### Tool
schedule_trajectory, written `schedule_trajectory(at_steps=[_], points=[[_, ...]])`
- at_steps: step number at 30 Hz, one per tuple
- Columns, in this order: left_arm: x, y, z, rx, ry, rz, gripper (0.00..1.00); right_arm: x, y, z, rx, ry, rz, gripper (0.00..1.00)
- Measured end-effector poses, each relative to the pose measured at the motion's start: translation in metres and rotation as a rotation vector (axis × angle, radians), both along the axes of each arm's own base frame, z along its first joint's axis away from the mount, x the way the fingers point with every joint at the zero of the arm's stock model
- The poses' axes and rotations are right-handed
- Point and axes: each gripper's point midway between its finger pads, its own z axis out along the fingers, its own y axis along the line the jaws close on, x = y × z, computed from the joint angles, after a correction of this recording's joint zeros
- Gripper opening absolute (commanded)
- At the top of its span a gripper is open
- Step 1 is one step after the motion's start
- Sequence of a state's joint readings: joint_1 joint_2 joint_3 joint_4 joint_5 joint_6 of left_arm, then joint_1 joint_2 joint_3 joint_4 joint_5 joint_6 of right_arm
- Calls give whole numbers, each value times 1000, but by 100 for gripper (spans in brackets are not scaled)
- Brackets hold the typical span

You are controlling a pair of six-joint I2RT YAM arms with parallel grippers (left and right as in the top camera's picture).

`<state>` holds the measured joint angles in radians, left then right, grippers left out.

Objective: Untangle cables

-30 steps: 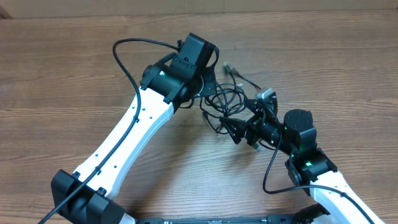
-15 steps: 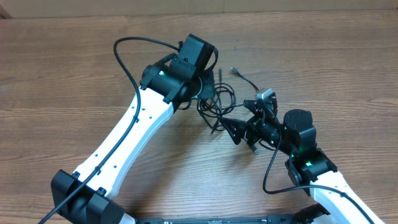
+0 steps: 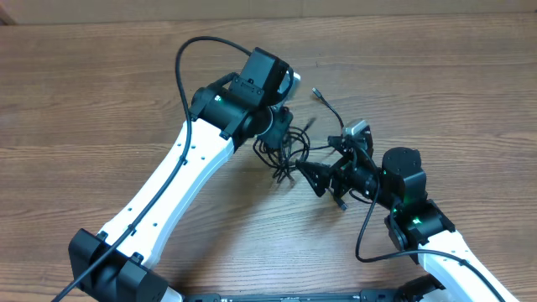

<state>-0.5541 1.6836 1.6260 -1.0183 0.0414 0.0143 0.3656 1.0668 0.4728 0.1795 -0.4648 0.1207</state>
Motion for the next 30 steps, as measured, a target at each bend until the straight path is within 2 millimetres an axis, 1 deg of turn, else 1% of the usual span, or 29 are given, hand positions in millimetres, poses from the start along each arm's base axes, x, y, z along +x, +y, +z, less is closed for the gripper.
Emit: schedule_trajectory(at_steps=[2, 6, 9, 10, 12, 14, 16, 17, 18, 30], points=[[-5, -8, 1, -10, 0, -95, 9, -2, 2, 0, -6, -10, 18, 100], [-14, -20, 3, -39, -4, -248, 4, -4, 4, 1, -16, -27, 45, 100], [-19, -27, 4, -54, -10, -326, 4, -5, 4, 1, -21, -34, 52, 100], [-20, -29, 5, -60, -12, -349, 4, -5, 4, 1, -22, -36, 55, 99], [-23, -32, 6, -70, -17, -390, 5, -6, 5, 1, -25, -40, 61, 93], [-26, -35, 7, -82, -20, -425, 5, -6, 5, 0, -30, -42, 65, 76], [-28, -37, 7, -91, -21, -447, 4, -7, 5, -1, -37, -45, 70, 38], [-28, -38, 8, -94, -22, -456, 4, -7, 5, -2, -37, -40, 70, 14], [-29, -39, 8, -96, -23, -463, 5, -8, 5, -2, -37, -38, 71, 4], [-27, -41, 10, -106, -37, -472, 5, -12, 4, -11, -54, -2, 78, 4]])
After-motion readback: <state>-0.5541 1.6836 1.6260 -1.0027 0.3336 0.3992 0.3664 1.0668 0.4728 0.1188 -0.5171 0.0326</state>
